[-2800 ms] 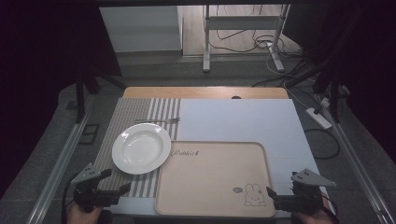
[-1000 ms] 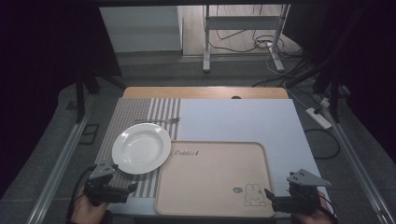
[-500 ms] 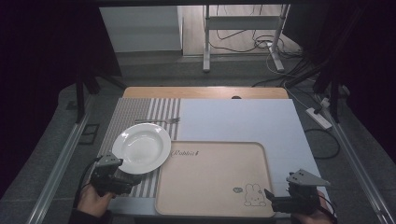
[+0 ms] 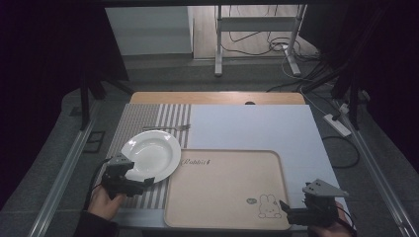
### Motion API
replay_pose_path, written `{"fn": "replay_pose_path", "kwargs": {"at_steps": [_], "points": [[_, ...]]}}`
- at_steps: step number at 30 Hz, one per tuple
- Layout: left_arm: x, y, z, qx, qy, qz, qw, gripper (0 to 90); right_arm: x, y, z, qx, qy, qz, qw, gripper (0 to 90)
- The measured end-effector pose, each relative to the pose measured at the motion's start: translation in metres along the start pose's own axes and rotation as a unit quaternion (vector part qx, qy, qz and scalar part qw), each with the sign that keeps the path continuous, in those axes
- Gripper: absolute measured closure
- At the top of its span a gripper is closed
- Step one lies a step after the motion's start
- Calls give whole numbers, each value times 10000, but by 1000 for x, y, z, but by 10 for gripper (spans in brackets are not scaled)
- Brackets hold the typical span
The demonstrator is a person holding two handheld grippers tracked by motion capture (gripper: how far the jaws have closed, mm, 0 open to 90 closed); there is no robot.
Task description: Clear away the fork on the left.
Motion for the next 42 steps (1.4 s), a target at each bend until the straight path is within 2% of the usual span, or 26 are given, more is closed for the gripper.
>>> {"fn": "replay_pose_path", "kwargs": {"at_steps": [10, 17, 25, 31, 33, 42], "points": [[6, -13, -10, -26, 24, -36, 10000, 0, 0, 0, 0, 1, 20, -18, 10000, 0], [13, -24, -22, 80, -10, 33, 10000, 0, 0, -1, -1, 14, 35, -35, 10000, 0], [23, -35, -31, -17, 30, 116, 9999, 0, -1, -1, -1, 31, 44, -62, 10000, 0], [25, -39, -39, 23, -50, -11, 10000, 0, -1, -1, -1, 34, 48, -74, 10000, 0], [27, -41, -42, 27, -65, 23, 10000, 0, -1, -1, -1, 36, 51, -76, 10000, 0], [33, -48, -53, 14, 23, 49, 10000, 0, -1, -2, -2, 38, 71, -97, 9999, 0]]}}
Point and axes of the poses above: each handheld gripper's, and its own axes: y roughly backward along the jaws, x roughly out of its top, z roughly to its right, the point moved 9 cm from there along -y, roughly forward along the jaws, and after that the axes turned 10 degrees about z, right-handed, at the moved point
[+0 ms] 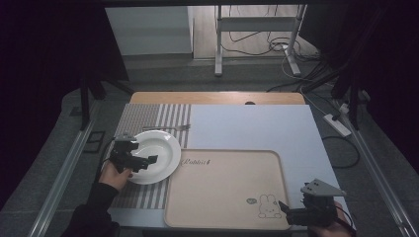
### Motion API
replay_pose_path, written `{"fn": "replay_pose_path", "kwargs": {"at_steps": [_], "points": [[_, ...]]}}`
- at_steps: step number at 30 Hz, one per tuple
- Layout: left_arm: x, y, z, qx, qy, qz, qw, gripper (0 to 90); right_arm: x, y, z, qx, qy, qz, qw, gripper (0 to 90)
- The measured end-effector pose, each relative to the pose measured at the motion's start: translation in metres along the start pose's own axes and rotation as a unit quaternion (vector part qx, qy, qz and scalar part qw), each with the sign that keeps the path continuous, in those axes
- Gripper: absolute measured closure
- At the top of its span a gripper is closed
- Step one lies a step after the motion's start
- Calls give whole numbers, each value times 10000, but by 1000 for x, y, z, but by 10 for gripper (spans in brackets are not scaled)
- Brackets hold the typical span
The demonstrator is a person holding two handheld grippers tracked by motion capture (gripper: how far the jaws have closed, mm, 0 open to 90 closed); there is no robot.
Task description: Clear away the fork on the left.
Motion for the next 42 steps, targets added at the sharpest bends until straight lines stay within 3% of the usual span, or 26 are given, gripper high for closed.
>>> {"fn": "replay_pose_path", "kwargs": {"at_steps": [5, 15, 42], "points": [[5, -5, -5, -50, 65, 74, 9999, 0, 0, 0, 0, 7, -3, -19, 10000, 0], [20, -23, -10, -106, 133, -54, 9998, 0, 0, 0, 0, 10, -5, -27, 10000, 0], [42, -61, -49, 152, 182, -316, 9992, 0, -1, -1, -1, 49, 28, -64, 10000, 0]]}}
Point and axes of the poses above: each handheld gripper's, and its own axes: y roughly backward along the jaws, x roughly out of its top, z roughly to its right, the point moved 9 cm from there along -y, roughly forward along the jaws, and after that the axes turned 10 degrees about z, right-handed, at the moved point
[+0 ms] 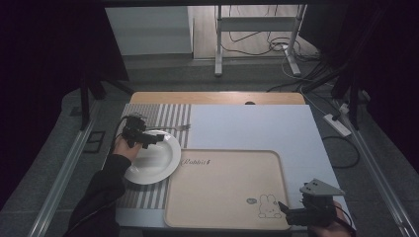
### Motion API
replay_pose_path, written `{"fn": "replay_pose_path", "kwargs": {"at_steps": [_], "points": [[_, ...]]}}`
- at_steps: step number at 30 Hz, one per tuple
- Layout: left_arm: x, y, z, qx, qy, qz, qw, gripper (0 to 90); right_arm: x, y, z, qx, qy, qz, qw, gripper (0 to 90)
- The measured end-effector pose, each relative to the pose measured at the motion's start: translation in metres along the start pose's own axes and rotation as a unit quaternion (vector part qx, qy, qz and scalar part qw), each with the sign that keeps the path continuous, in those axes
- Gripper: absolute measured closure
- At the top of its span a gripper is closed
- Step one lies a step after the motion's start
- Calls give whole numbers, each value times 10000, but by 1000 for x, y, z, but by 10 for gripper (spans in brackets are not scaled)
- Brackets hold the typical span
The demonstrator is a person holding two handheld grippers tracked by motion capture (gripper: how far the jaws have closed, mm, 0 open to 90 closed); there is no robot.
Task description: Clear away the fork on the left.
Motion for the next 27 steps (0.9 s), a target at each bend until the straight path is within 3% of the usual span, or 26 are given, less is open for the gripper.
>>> {"fn": "replay_pose_path", "kwargs": {"at_steps": [10, 13, 18, 22, 24, 27], "points": [[10, -9, -17, 47, -26, -113, 9999, 0, 0, 0, 0, 5, 10, -6, 10000, 0], [12, -10, -23, 121, 6, -167, 9998, 49, 0, 0, 0, 8, 18, -9, 10000, 0], [15, -10, -34, 163, 30, -287, 9995, 250, 0, 0, 0, 12, 19, -10, 10000, 0], [18, -11, -42, 239, -80, -409, 9988, 452, 0, 0, 0, 15, 20, -16, 10000, 0], [19, -13, -47, 273, -165, -522, 9981, 496, 0, 0, 0, 16, 22, -15, 10000, 0], [20, -18, -54, 340, -258, -630, 9971, 662, 0, 0, -1, 22, 23, -14, 10000, 0]]}}
Point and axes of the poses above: each handheld gripper's, and its own axes: y roughly backward along the jaws, x roughly out of its top, z roughly to its right, the point moved 9 cm from there along -y, roughly forward along the jaws, and after that the axes turned 10 degrees about z, right-handed, at the moved point
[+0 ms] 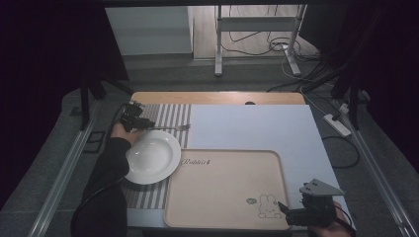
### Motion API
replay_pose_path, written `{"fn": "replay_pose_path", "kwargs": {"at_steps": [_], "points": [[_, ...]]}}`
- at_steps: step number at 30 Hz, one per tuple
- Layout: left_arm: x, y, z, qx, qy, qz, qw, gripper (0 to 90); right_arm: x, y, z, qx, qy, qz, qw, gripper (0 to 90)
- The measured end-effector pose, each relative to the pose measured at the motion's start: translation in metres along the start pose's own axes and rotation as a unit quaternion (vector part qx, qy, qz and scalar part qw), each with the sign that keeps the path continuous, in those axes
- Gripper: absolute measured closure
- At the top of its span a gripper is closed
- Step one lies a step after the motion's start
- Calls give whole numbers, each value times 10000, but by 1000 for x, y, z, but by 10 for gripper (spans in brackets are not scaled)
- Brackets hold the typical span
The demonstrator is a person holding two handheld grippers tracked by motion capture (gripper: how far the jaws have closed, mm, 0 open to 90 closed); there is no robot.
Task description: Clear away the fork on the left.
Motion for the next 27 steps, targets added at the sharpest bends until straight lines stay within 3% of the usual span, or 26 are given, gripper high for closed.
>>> {"fn": "replay_pose_path", "kwargs": {"at_steps": [4, 9, 15, 17, 20, 27], "points": [[0, -8, -7, 89, -44, -161, 9998, 881, 0, 0, 0, 7, -1, 4, 10000, 0], [0, -20, -14, 190, -15, -425, 9989, 889, 0, 0, 0, 12, -5, 6, 10000, 0], [-4, -30, -24, 449, -46, -683, 9966, 889, 0, 0, 0, 25, -5, 14, 10000, 0], [-5, -29, -25, 399, 93, -681, 9968, 889, 0, 1, 0, 30, -9, 17, 10000, 0], [-8, -26, -21, 356, 135, -751, 9964, 890, 0, 1, 0, 23, -4, 12, 10000, 0], [-19, -16, -11, -45, 76, -916, 9958, 889, 0, 0, -1, 27, 17, -3, 10000, 0]]}}
Point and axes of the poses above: each handheld gripper's, and its own axes: y roughly backward along the jaws, x roughly out of its top, z roughly to its right, the point moved 9 cm from there along -y, roughly forward along the jaws, and after that the axes turned 10 degrees about z, right-handed, at the moved point
